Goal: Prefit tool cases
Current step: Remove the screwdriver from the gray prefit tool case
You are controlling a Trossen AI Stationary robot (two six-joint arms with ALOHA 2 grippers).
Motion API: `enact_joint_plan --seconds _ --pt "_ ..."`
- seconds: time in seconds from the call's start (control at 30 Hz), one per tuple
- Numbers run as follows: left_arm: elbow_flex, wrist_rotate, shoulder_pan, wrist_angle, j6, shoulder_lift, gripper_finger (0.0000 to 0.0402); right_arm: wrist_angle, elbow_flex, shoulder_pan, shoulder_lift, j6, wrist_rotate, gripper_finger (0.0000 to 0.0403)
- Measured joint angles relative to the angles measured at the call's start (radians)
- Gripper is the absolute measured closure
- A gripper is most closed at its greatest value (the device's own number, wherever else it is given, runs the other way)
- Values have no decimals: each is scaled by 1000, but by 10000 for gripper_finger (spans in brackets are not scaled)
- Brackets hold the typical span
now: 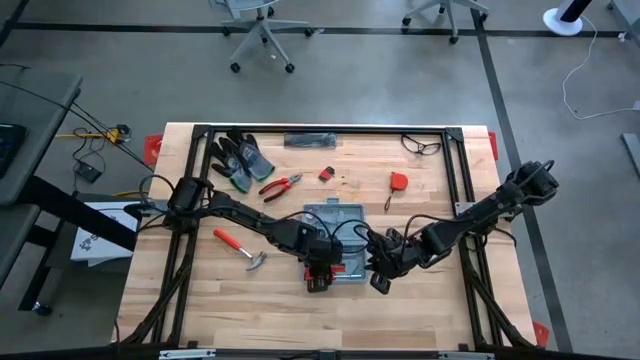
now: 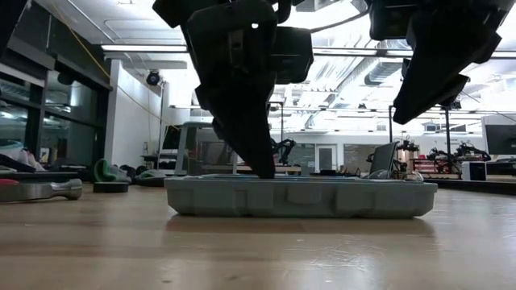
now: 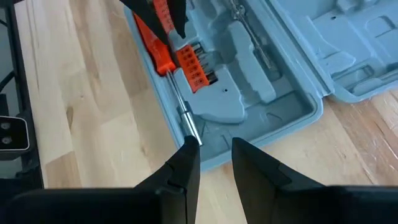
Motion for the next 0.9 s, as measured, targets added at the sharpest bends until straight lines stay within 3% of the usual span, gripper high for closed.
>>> enact_joint_plan --seconds 0.23,0.43,0.9 --pt "0 -79 4 -2 -15 0 341 0 0 0 0 7 20 315" --pt "0 -105 23 -15 30 0 341 -7 0 -5 -12 8 48 315" --pt "0 -282 30 -130 147 -1 341 -20 0 -23 -12 15 51 315"
